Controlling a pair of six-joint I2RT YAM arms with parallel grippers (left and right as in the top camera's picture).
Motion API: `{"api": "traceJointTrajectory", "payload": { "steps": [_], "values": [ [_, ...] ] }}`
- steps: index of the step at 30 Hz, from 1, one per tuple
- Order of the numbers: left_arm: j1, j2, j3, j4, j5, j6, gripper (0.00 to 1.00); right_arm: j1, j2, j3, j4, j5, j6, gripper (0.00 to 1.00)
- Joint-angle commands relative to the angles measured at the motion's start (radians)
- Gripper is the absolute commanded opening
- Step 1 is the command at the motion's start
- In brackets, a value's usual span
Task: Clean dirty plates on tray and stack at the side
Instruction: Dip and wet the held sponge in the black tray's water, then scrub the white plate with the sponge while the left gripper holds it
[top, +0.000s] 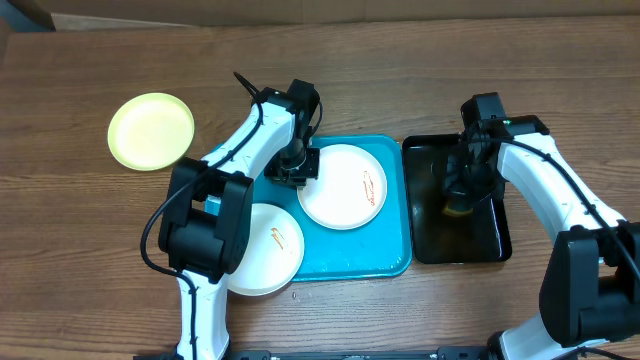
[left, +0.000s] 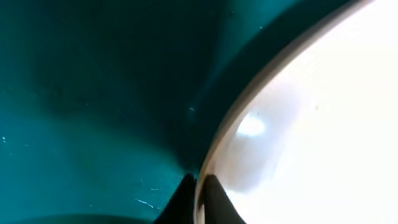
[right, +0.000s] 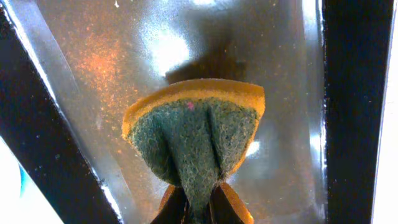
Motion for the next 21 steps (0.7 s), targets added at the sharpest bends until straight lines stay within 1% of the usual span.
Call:
{"api": "traceJointTrajectory", "payload": {
  "steps": [1,5,6,8,10,14,15,16,17,21],
  "values": [
    [0.009,-0.002,-0.004,0.0,0.029,0.005,0.04,0.003,-0.002,0.025,0.002,0.005,-0.001,0.04],
    [-0.002,-0.002,-0.004,-0.009,0.061,0.013,0.04,0.003,-0.002,0.025,0.002,0.005,-0.004,0.04],
    [-0.004,-0.002,-0.004,-0.01,0.061,0.02,0.06,0.003,-0.002,0.025,0.002,0.006,-0.004,0.04],
    [-0.004,-0.002,-0.004,-0.003,0.047,0.022,0.17,0.003,-0.002,0.025,0.002,0.006,-0.004,0.04],
    [-0.003,-0.002,-0.004,0.008,0.035,0.02,0.2,0.003,-0.002,0.028,0.002,0.006,-0.008,0.04],
    [0.001,-0.002,-0.004,0.02,0.035,0.02,0.19,0.003,-0.002,0.055,-0.019,0.006,-0.008,0.04],
    [0.001,-0.002,-0.004,0.023,0.039,0.02,0.16,0.003,-0.002,0.067,-0.029,0.006,-0.008,0.04],
    [0.001,-0.002,-0.004,0.023,0.046,0.02,0.06,0.003,-0.002,0.083,-0.043,0.006,-0.008,0.04],
    [0.0,-0.002,-0.004,0.023,0.046,0.02,0.04,0.003,-0.002,0.093,-0.051,0.006,-0.008,0.04],
    [0.0,-0.002,-0.004,0.027,0.046,0.02,0.04,0.003,-0.002,0.133,-0.074,0.005,-0.008,0.04]
  ]
}}
